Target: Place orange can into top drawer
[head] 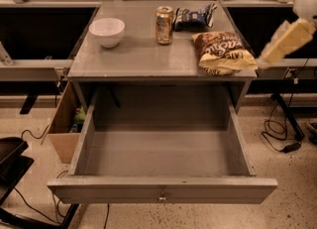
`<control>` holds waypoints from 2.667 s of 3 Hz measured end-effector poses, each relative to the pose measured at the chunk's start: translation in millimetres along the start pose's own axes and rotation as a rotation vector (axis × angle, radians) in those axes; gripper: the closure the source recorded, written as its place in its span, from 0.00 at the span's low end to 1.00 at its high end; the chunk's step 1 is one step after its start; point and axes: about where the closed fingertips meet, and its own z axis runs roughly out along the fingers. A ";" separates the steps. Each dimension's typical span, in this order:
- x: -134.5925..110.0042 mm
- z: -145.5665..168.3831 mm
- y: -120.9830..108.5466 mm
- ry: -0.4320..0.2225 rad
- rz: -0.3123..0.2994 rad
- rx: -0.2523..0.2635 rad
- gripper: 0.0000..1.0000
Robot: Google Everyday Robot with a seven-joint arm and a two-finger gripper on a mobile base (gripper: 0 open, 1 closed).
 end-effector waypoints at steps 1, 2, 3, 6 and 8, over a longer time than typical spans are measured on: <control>-23.9 33.7 -57.3 -0.271 0.035 0.078 0.00; -56.0 67.1 -100.8 -0.467 0.076 0.141 0.00; -56.2 67.3 -100.8 -0.467 0.076 0.140 0.00; -92.0 213.6 -156.0 -0.643 0.265 0.183 0.00; -120.9 272.3 -170.5 -0.676 0.370 0.157 0.00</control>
Offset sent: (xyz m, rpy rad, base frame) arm 0.1688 0.0589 0.0361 0.5630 -0.3373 0.0871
